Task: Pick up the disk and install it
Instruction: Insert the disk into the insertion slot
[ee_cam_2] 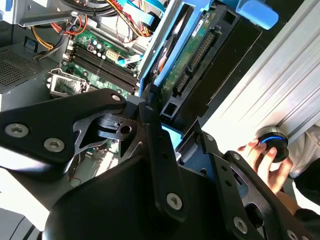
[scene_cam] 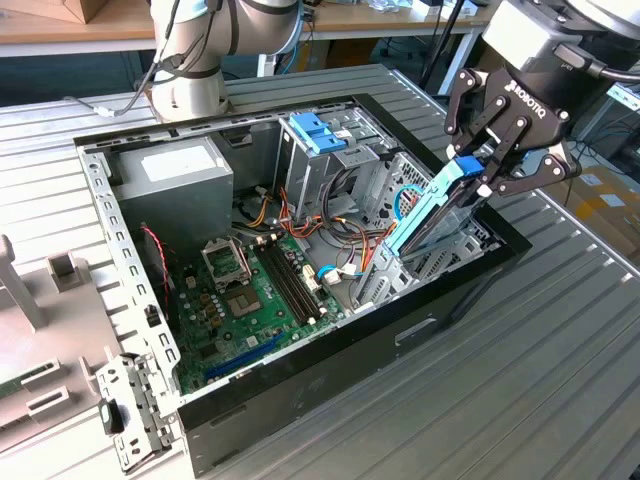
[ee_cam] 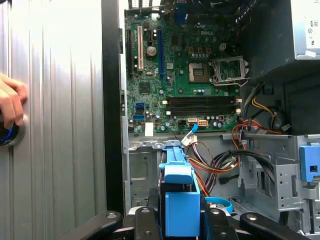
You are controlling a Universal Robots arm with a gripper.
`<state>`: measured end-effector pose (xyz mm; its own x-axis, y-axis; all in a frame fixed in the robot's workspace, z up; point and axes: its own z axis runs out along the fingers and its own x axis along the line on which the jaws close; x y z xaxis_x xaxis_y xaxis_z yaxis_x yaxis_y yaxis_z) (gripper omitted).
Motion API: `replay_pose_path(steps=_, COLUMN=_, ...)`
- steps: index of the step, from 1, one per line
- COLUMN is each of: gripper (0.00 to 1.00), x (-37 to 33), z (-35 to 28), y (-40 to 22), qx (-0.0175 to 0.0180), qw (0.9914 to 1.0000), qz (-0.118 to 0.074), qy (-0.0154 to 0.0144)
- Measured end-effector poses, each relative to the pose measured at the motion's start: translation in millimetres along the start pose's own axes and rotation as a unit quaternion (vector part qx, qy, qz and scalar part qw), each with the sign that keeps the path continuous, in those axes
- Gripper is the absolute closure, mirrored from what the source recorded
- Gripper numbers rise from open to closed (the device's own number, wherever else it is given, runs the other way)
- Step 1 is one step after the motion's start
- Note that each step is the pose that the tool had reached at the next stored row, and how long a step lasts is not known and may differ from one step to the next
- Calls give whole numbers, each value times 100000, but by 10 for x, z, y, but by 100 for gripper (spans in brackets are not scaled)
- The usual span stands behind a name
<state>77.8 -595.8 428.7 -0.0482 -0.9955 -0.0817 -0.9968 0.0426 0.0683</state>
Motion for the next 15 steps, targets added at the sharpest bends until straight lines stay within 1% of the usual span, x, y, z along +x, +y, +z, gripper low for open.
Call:
replay_pose_path(steps=3, gripper=62, x=0, z=0, y=0, qx=-8, qw=100000, qz=2, qy=2)
replay_pose_path(steps=5, gripper=49, x=0, z=2, y=0, qx=1, qw=100000, qz=0, qy=0)
replay_pose_path(steps=9, gripper=49, x=0, z=-3, y=0, qx=1, qw=100000, qz=-2, qy=-8)
replay_pose_path(steps=10, gripper=49, x=-6, z=-70, y=5, qx=2, qw=100000, qz=1, qy=7)
replay_pose_path(steps=13, gripper=49, x=-18, z=-175, y=12, qx=-2, qw=100000, qz=-4, qy=-21)
replay_pose_path(steps=14, gripper=49, x=-19, z=-186, y=13, qx=-4, qw=100000, qz=-9, qy=-119)
replay_pose_path(steps=15, gripper=51, x=-20, z=-186, y=13, qx=-61, qw=99995, qz=-64, qy=-1023)
